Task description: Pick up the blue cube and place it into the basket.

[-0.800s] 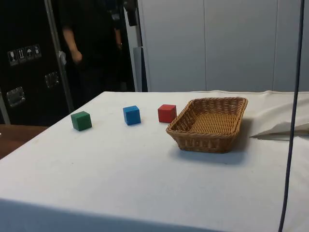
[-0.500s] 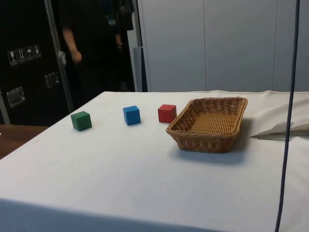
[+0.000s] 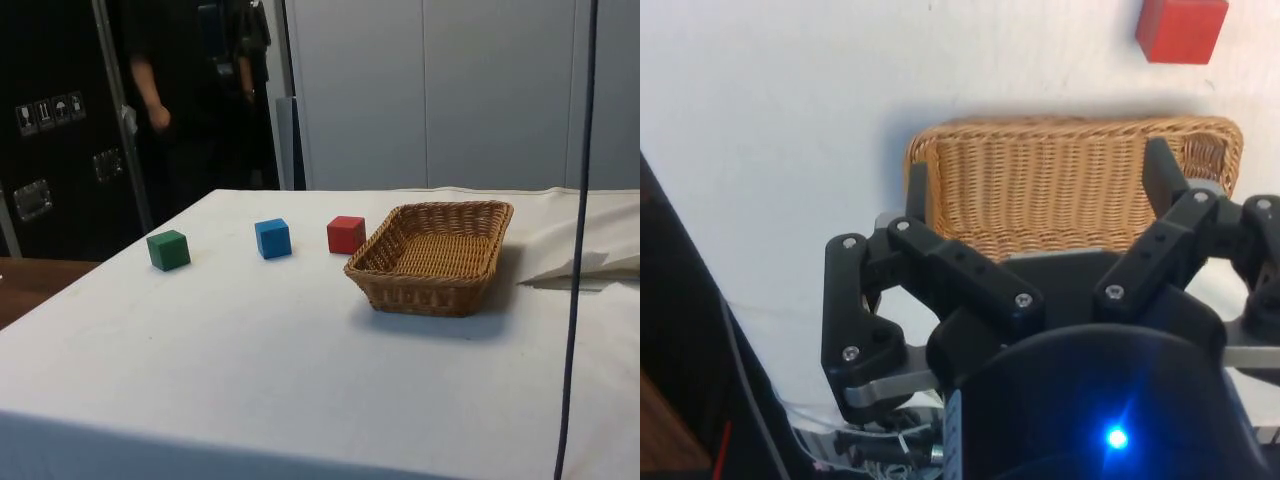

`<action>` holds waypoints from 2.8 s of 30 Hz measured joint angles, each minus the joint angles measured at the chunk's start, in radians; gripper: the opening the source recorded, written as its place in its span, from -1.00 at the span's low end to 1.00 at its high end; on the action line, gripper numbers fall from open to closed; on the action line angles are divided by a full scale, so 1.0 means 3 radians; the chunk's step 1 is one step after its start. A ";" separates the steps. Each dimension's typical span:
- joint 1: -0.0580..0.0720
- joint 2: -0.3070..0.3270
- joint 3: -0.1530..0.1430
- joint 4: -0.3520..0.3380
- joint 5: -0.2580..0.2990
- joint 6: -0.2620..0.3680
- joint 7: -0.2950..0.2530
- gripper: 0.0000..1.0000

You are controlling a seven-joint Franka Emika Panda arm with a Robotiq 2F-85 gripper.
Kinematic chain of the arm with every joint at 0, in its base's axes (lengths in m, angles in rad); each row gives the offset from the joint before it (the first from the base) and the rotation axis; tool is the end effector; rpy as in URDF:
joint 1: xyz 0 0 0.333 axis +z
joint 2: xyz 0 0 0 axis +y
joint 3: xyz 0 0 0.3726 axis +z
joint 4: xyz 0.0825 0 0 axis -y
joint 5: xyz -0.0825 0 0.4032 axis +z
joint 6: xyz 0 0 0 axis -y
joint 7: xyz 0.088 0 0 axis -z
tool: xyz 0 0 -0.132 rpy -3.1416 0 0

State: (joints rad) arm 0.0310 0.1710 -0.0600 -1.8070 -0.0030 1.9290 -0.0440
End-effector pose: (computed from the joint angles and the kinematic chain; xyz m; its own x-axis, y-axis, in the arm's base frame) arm 0.6288 -0.0166 0.4662 0.9987 0.0165 -0.0492 0.0170 -0.9998 0.0108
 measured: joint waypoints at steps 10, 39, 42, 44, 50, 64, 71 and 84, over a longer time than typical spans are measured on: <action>-0.0007 0.0167 -0.0057 -0.0013 0.0000 0.0250 -0.0047 1.00; -0.0017 0.0490 -0.0153 -0.0300 -0.0053 0.1127 -0.0337 1.00; -0.0017 0.0523 -0.0160 -0.0327 -0.0053 0.1220 -0.0407 1.00; -0.0017 0.0530 -0.0167 -0.0337 -0.0053 0.1247 -0.0430 1.00; -0.0030 0.0600 -0.0200 -0.0417 -0.0027 0.1460 -0.0627 1.00; -0.0083 0.0797 -0.0257 -0.0477 0.0097 0.1707 -0.1047 1.00; -0.0100 0.0900 -0.0290 -0.0470 0.0187 0.1783 -0.1260 1.00; -0.0140 0.1117 -0.0373 -0.0303 0.0303 0.1823 -0.1590 1.00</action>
State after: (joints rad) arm -0.0110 0.5060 -0.1720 -1.8980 0.0880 2.4760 -0.5210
